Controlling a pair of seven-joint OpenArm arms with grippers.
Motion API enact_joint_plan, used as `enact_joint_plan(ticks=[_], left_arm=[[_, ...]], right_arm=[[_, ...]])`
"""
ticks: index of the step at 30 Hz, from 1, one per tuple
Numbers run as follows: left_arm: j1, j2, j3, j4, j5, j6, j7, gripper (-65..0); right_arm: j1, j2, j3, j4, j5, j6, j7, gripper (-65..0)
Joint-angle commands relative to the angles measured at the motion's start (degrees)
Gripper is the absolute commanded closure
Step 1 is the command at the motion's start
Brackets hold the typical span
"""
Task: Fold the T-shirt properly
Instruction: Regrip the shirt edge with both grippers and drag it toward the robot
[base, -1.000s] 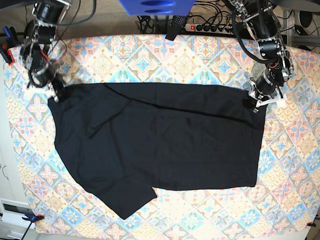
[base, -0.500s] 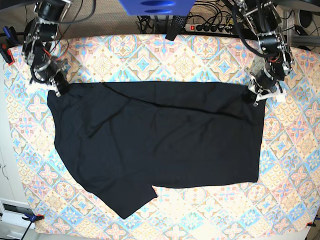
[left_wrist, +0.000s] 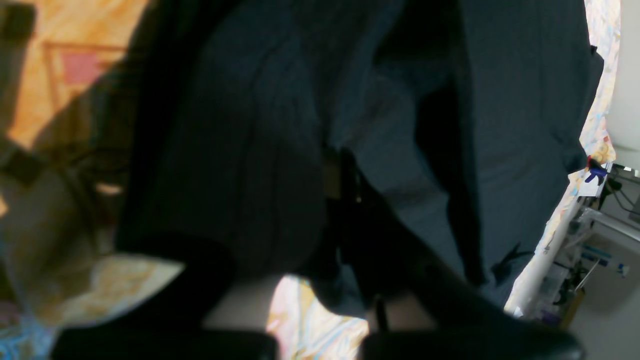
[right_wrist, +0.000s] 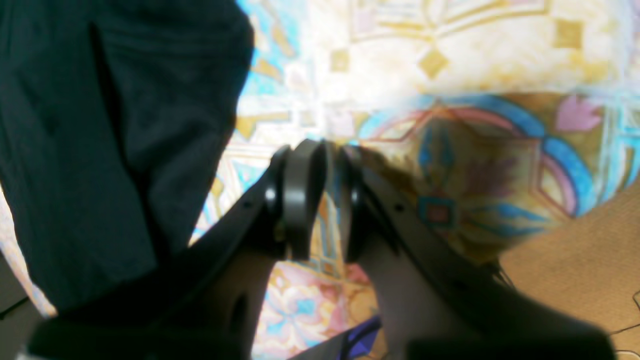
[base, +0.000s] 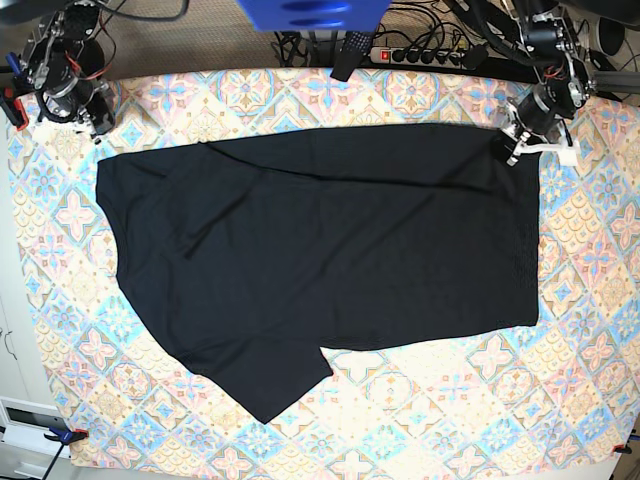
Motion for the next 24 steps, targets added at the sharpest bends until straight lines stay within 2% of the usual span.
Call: enact_joint_plan(ticks=[1, 6, 9, 16, 21, 24], left_arm=[[0.31, -1.15, -0.28, 0.53, 1.43, 0.59, -0.27, 0.0], [-1.36, -1.06, -0.28, 0.44, 1.61, 0.59, -0.18, 0.0], [-1.71, -1.06, -0.19, 0.44, 1.7, 0.59, -0.18, 0.0], [-1.89, -1.06, -0.19, 0.44, 1.7, 0.59, -0.35, 0.0], [-1.89, -1.06, -0.19, 0.44, 1.7, 0.59, -0.35, 0.0], [-1.89, -1.06, -0.19, 0.44, 1.7, 0.59, -0.35, 0.0]], right_arm=[[-0.05, 0.89, 0.12, 0.8, -0.75, -0.47, -0.2, -13.1], [0.13, 0.89, 0.03, 0.97, -0.75, -0.47, -0.46, -29.5], [0.13, 0.89, -0.06, 0.97, -0.75, -0.47, -0.46, -35.6], [3.91, 0.54, -0.06, 0.97, -0.75, -0.47, -2.48, -36.0], [6.28, -0.96, -0.24, 0.97, -0.75, -0.47, -3.98, -36.0], [6.99, -0.96, -2.61, 0.8, -0.75, -0.47, -3.71, -36.0]])
